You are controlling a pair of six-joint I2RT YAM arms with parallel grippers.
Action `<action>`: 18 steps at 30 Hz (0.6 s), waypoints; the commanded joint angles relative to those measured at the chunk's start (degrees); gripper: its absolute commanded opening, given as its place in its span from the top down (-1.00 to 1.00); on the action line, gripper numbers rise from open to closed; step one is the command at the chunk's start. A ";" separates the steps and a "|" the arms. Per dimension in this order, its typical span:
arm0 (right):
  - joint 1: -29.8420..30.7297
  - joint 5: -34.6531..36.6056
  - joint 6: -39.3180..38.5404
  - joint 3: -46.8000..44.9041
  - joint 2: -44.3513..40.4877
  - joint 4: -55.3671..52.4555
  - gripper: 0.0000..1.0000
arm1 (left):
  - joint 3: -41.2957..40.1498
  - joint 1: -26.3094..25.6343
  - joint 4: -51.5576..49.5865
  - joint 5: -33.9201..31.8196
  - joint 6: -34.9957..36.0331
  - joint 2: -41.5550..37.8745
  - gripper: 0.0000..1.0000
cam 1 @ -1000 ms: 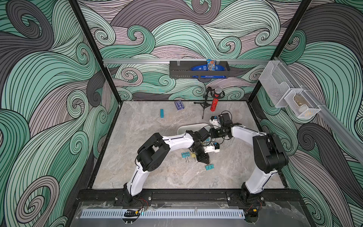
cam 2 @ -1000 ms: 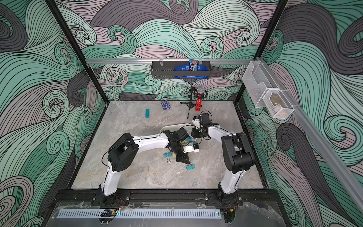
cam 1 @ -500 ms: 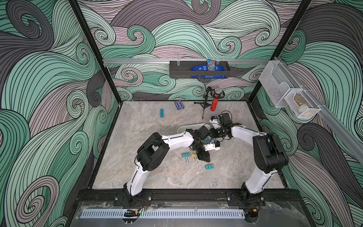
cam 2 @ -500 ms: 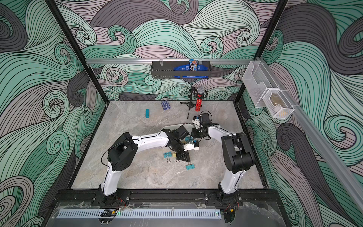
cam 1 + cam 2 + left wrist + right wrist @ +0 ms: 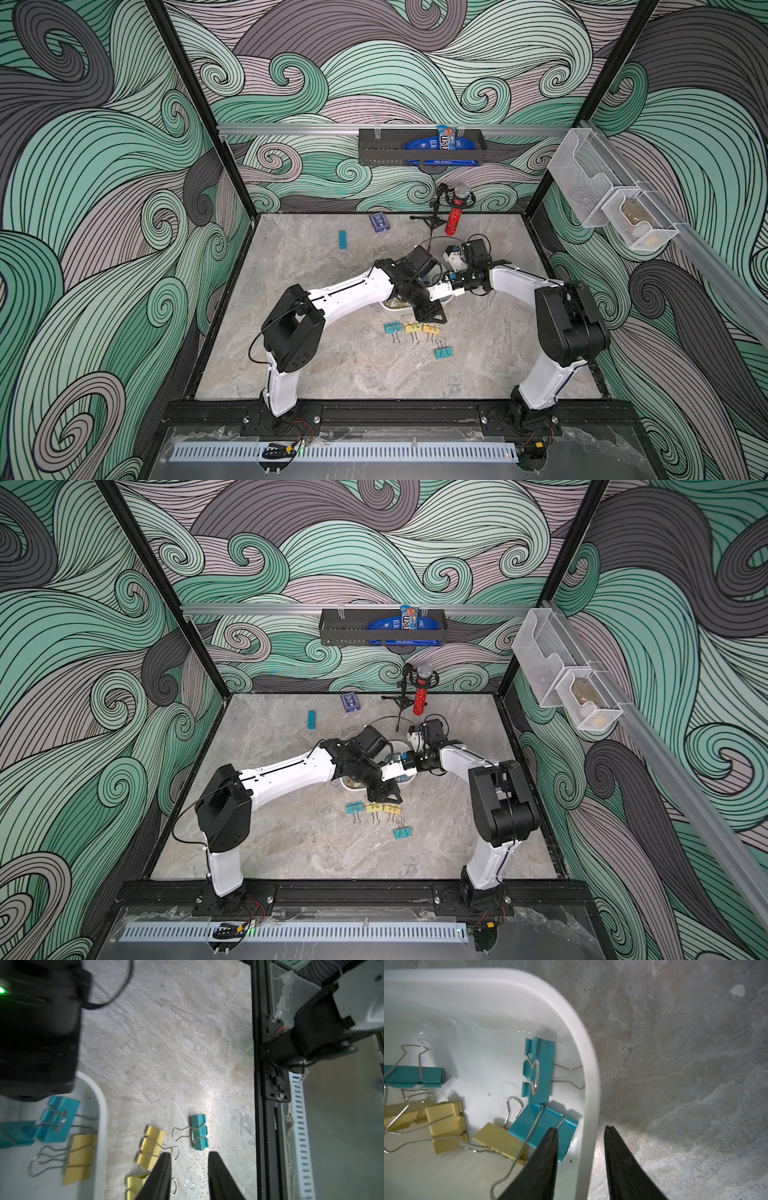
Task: Take out the binder clips from the storage box
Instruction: Pick up the binder clip from the storage box.
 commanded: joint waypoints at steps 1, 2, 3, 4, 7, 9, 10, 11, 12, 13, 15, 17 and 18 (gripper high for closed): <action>0.15 -0.53 -0.65 -0.47 -0.10 -0.44 0.21 | -0.33 3.13 3.60 -2.77 -4.21 -0.25 0.33; 0.21 -0.45 -0.72 -0.47 -0.10 -0.46 0.21 | -0.23 4.01 4.48 -3.45 -5.88 0.19 0.33; 0.16 -0.49 -0.69 -0.51 -0.04 -0.42 0.21 | 0.10 4.78 4.69 -3.58 -6.83 0.95 0.33; 0.15 -0.54 -0.70 -0.41 0.03 -0.46 0.21 | 0.70 5.53 4.68 -3.52 -7.64 1.82 0.33; 0.14 -0.53 -0.73 -0.54 0.00 -0.45 0.21 | 1.84 7.02 4.33 -3.52 -7.61 4.37 0.32; 0.19 -0.53 -0.70 -0.46 0.00 -0.45 0.21 | 1.76 7.62 4.90 -3.63 -7.09 5.66 0.33; 0.18 -0.56 -0.71 -0.46 0.05 -0.47 0.21 | 1.67 7.96 5.29 -3.60 -6.90 6.28 0.32; 0.15 -0.62 -0.74 -0.46 0.01 -0.47 0.21 | 1.84 8.29 5.72 -3.53 -6.77 7.02 0.31; 0.15 -0.68 -0.73 -0.46 0.04 -0.46 0.21 | 2.04 8.55 5.83 -3.52 -6.69 7.62 0.31; 0.15 -0.61 -0.73 -0.45 0.07 -0.45 0.21 | 2.44 8.82 5.80 -3.46 -6.60 8.46 0.30; 0.10 -0.69 -0.73 -0.50 0.20 -0.46 0.21 | 3.60 9.18 5.72 -3.43 -6.55 10.01 0.30; 0.15 -0.66 -0.79 -0.55 0.19 -0.47 0.20 | 3.97 9.40 6.33 -3.69 -6.68 10.82 0.30; 0.17 -0.66 -0.82 -0.53 0.18 -0.47 0.19 | 3.87 9.49 6.96 -3.70 -6.65 11.10 0.30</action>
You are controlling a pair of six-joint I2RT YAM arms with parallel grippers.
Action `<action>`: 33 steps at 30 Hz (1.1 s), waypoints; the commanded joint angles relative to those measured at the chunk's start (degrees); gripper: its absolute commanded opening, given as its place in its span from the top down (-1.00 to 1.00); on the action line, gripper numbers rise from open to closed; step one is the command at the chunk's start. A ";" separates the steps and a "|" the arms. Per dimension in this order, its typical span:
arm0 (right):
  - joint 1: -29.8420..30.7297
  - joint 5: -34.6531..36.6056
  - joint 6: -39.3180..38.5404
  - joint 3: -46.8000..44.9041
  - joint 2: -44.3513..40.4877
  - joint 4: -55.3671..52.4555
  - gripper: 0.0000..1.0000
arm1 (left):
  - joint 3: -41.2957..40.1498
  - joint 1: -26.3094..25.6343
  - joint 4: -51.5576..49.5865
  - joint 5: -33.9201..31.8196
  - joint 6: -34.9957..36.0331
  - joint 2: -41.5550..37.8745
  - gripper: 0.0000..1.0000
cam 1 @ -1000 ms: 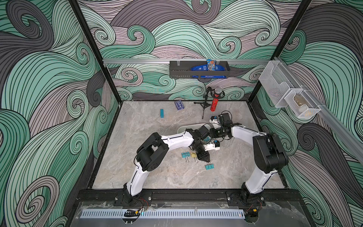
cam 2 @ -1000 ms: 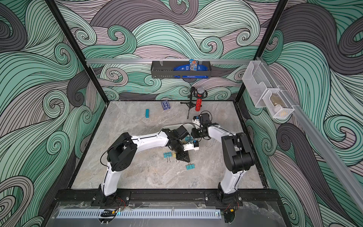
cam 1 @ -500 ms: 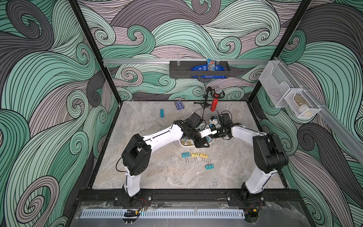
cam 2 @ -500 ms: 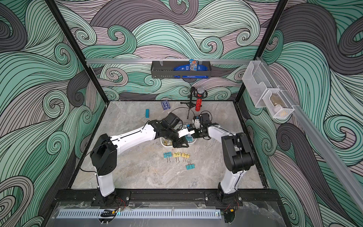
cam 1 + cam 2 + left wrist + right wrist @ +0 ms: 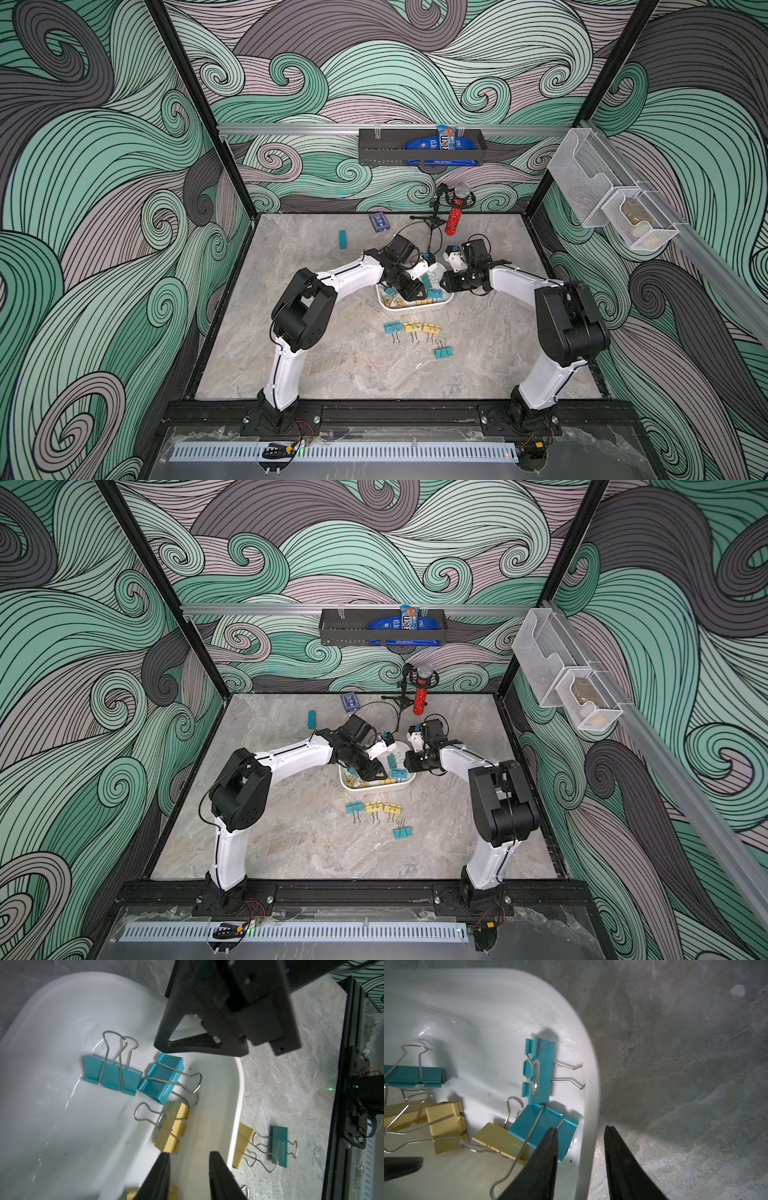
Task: Take out the binder clips from the storage box
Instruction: Pick up the binder clip from the storage box.
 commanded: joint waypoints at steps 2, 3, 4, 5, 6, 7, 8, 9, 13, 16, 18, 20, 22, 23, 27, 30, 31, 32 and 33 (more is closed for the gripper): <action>0.06 -0.54 -0.78 -0.55 0.20 -0.47 0.17 | 2.44 0.57 2.77 -0.15 -0.34 0.88 0.28; 0.14 -0.50 -0.78 -0.47 0.18 -0.47 0.16 | 2.29 0.57 3.37 -0.16 -0.48 0.97 0.28; 0.14 -0.59 -0.82 -0.46 0.23 -0.45 0.16 | 2.17 0.59 3.78 -0.26 -0.60 1.04 0.27; 0.21 -0.59 -0.78 -0.53 0.21 -0.41 0.16 | 2.17 0.66 4.01 -0.33 -0.63 1.14 0.27; 0.19 -0.59 -0.78 -0.55 0.19 -0.47 0.16 | 2.24 0.66 4.20 -0.53 -0.78 1.37 0.26; 0.16 -0.63 -0.78 -0.52 0.21 -0.47 0.16 | 2.25 0.66 4.41 -0.76 -0.87 1.49 0.26; 0.15 -0.62 -0.81 -0.54 0.16 -0.47 0.16 | 2.33 0.66 4.60 -0.98 -0.98 1.75 0.26; 0.19 -0.60 -0.82 -0.47 0.15 -0.44 0.16 | 2.46 0.66 4.84 -1.40 -1.17 2.08 0.26; 0.17 -0.59 -0.77 -0.55 0.11 -0.43 0.16 | 2.59 0.61 5.58 -3.26 -1.16 2.63 0.24; 0.19 -0.60 -0.82 -0.48 0.07 -0.47 0.16 | 3.01 0.66 5.52 -4.45 -0.79 3.18 0.24; 0.19 -0.60 -0.74 -0.47 0.22 -0.48 0.16 | 3.50 0.66 5.52 -4.72 -0.70 3.83 0.24; 0.14 -0.65 -0.74 -0.55 0.21 -0.48 0.16 | 4.28 0.66 5.39 -4.64 -0.78 4.61 0.25; 0.10 -0.51 -0.74 -0.53 0.08 -0.44 0.16 | 5.02 0.66 5.14 -4.43 -0.91 5.46 0.24; 0.19 -0.51 -0.72 -0.55 0.04 -0.47 0.16 | 5.34 0.66 4.95 -4.17 -0.96 5.86 0.25; 0.17 -0.50 -0.72 -0.55 0.05 -0.47 0.16 | 5.25 0.66 5.22 -1.81 -0.61 6.51 0.27; 0.15 -0.59 -0.71 -0.53 0.13 -0.47 0.16 | 5.14 0.66 5.18 -0.21 -0.27 6.95 0.30; 0.21 -0.66 -0.70 -0.55 0.13 -0.48 0.16 | 5.16 0.66 5.01 0.14 -0.10 7.07 0.32; 0.15 -0.61 -0.67 -0.55 0.15 -0.45 0.16 | 5.22 0.58 4.85 0.33 0.07 7.14 0.34; 0.16 -0.58 -0.73 -0.51 0.15 -0.43 0.16 | 5.32 0.66 4.81 0.50 0.10 7.24 0.37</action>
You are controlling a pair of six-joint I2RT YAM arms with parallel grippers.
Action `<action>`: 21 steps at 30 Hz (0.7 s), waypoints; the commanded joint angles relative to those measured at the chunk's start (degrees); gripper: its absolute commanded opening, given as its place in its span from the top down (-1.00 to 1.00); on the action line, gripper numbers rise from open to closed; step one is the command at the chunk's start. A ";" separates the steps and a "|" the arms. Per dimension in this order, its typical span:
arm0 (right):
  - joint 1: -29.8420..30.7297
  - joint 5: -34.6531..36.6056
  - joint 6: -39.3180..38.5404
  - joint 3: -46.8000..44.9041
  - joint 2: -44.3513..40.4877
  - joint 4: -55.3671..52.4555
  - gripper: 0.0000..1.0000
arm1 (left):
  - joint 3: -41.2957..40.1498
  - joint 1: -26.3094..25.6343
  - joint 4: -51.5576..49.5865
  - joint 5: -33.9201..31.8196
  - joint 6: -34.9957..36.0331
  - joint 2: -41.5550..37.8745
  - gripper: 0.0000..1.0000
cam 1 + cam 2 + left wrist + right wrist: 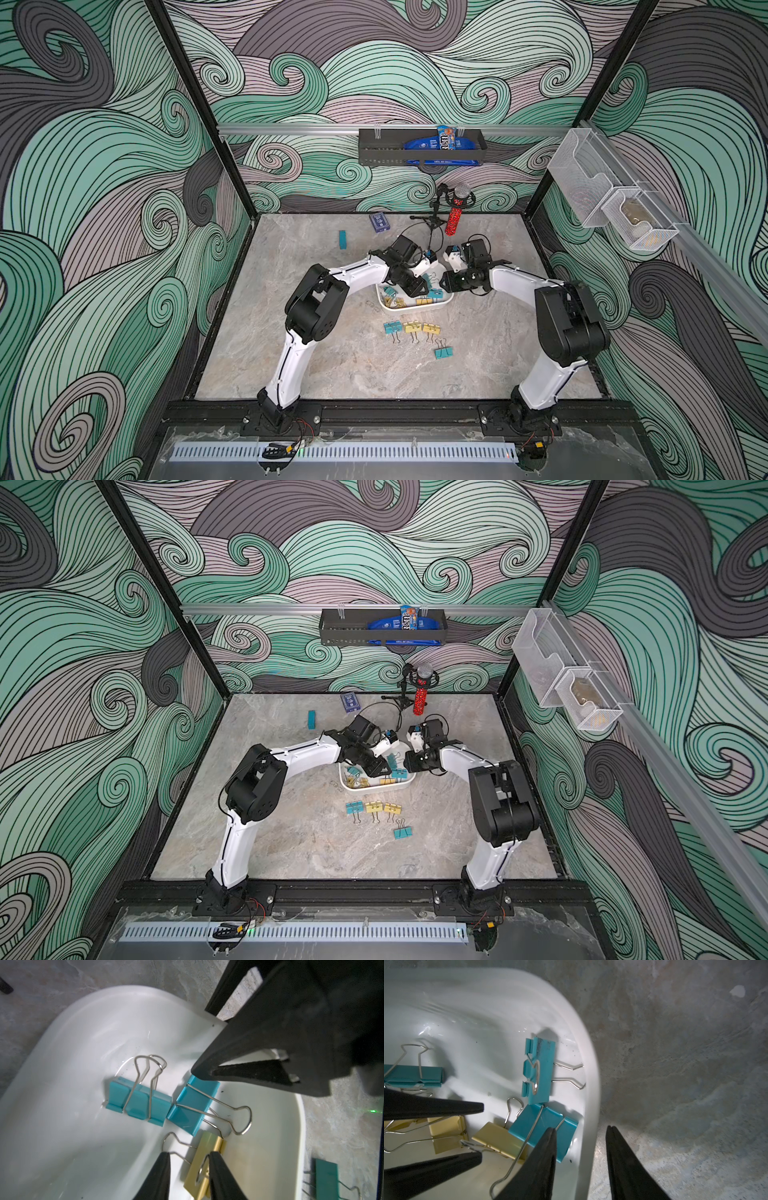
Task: Take out the binder clips from the storage box
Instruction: Pick up the binder clip from the storage box.
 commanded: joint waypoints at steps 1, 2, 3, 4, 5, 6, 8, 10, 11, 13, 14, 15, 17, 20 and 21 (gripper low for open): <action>0.17 -0.61 -0.58 -0.46 0.10 -0.50 0.16 | 1.75 0.29 -0.32 2.84 0.94 1.16 0.41; 0.17 -0.66 -0.54 -0.47 0.15 -0.45 0.16 | 1.71 0.29 -0.32 3.51 1.10 1.18 0.46; 0.12 -0.61 -0.47 -0.43 0.18 -0.41 0.16 | 1.67 0.22 -0.24 4.28 1.14 1.22 0.53; 0.17 -0.62 -0.54 -0.42 0.15 -0.44 0.16 | 1.67 0.22 -0.25 5.08 1.26 1.33 0.61; 0.20 -0.62 -0.52 -0.46 0.16 -0.41 0.16 | 1.67 0.20 -0.31 5.70 1.38 1.43 0.68; 0.18 -0.60 -0.58 -0.46 0.18 -0.43 0.16 | 1.67 0.13 -0.46 6.12 1.56 1.57 0.76; 0.17 -0.62 -0.62 -0.46 0.11 -0.39 0.16 | 1.52 0.11 -0.83 6.53 1.98 1.60 0.90; 0.15 -0.51 -0.57 -0.46 0.11 -0.43 0.16 | 1.25 0.11 -1.01 6.67 2.09 1.26 1.00; 0.15 -0.53 -0.61 -0.46 0.14 -0.43 0.16 | 1.08 0.07 -1.09 6.78 2.18 1.05 1.00; 0.10 -0.46 -0.61 -0.50 0.15 -0.44 0.16 | 0.30 0.11 -0.67 7.08 1.97 -0.03 1.00; 0.14 -0.41 -0.63 -0.55 0.06 -0.44 0.16 | -0.26 0.11 -0.11 7.15 1.71 -0.75 1.00; 0.22 -0.42 -0.63 -0.53 0.00 -0.45 0.16 | -1.03 0.11 0.59 7.22 1.41 -1.58 1.00; 0.19 -0.46 -0.58 -0.55 0.02 -0.45 0.16 | -2.29 0.11 1.79 7.07 1.13 -3.64 1.00; 0.20 -0.50 -0.62 -0.55 0.06 -0.45 0.16 | -3.29 0.11 2.40 6.07 0.95 -6.66 1.00; 0.15 -0.59 -0.61 -0.55 0.03 -0.45 0.16 | -3.43 0.11 2.30 5.65 1.03 -7.80 1.00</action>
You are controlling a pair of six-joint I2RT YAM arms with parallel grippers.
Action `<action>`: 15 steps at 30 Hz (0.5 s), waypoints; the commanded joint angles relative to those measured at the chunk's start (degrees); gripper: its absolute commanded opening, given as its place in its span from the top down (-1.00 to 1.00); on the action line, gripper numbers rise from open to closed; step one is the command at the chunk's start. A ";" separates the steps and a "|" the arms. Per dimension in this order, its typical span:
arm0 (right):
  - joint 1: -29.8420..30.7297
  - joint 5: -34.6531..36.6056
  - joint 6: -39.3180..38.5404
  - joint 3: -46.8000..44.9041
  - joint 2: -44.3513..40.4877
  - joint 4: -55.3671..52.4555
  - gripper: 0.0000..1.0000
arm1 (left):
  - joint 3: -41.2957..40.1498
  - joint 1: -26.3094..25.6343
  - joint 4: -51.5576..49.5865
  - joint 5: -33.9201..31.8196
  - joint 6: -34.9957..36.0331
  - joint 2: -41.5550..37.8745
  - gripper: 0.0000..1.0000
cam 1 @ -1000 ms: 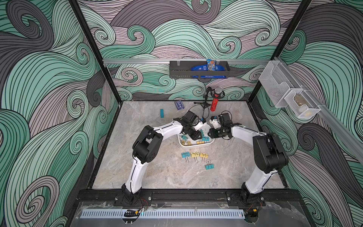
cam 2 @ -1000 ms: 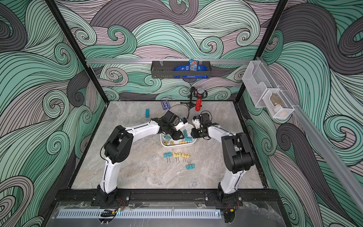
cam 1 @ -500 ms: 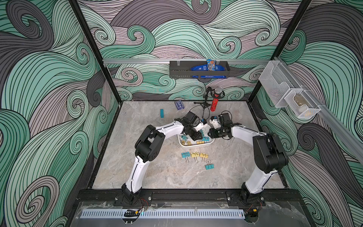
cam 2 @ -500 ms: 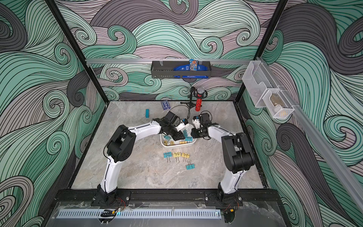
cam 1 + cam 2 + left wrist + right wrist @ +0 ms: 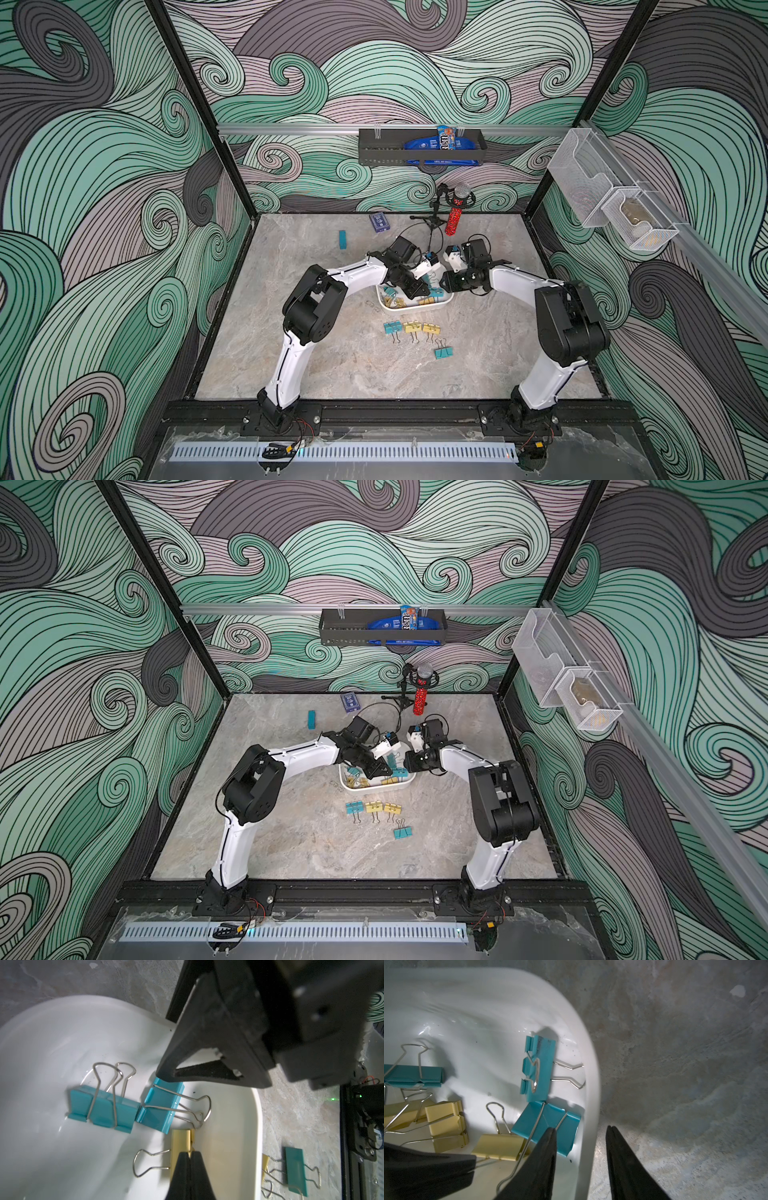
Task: Take out the binder clips from the storage box
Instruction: Pick up the binder clip from the storage box.
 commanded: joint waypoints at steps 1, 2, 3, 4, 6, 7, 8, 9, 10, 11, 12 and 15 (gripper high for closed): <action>0.15 -0.59 -0.70 -0.54 -0.02 -0.46 0.16 | 0.09 0.16 0.45 -0.86 -0.06 -5.83 1.00; 0.15 -0.59 -0.71 -0.59 -0.04 -0.47 0.16 | 0.13 0.18 0.17 -1.12 -0.06 -6.65 1.00; 0.22 -0.58 -0.72 -0.63 -0.11 -0.46 0.16 | 0.13 0.16 -0.13 -1.44 0.07 -7.66 1.00; 0.10 -0.57 -0.70 -0.64 -0.11 -0.47 0.17 | 0.07 0.16 -0.25 -1.57 -0.05 -8.64 1.00; 0.18 -0.58 -0.75 -0.64 -0.27 -0.47 0.17 | -0.21 0.16 -0.64 -1.66 0.03 -10.56 1.00; 0.15 -0.50 -0.73 -0.64 -0.21 -0.47 0.17 | -0.65 0.08 -0.54 -1.82 0.03 -11.84 1.00; 0.20 -0.43 -0.77 -0.64 -0.25 -0.46 0.17 | -1.26 0.07 -0.60 -2.21 0.03 -12.85 1.00; 0.23 -0.47 -0.72 -0.63 -0.16 -0.46 0.16 | -2.18 -0.01 -0.64 -2.78 0.10 -14.23 1.00; 0.18 -0.42 -0.65 -0.64 -0.13 -0.42 0.17 | -3.38 -0.02 -0.71 -3.25 0.27 -15.73 1.00; 0.17 -0.42 -0.79 -0.64 -0.05 -0.41 0.17 | -4.59 -0.02 -0.68 -3.40 0.34 -17.07 1.00; 0.21 -0.41 -0.81 -0.55 0.12 -0.50 0.17 | -6.22 -0.10 -0.73 -3.46 0.34 -18.77 1.00; 0.15 -0.42 -0.75 -0.46 0.33 -0.47 0.16 | -11.07 -0.28 -0.42 -2.83 0.39 -23.48 1.00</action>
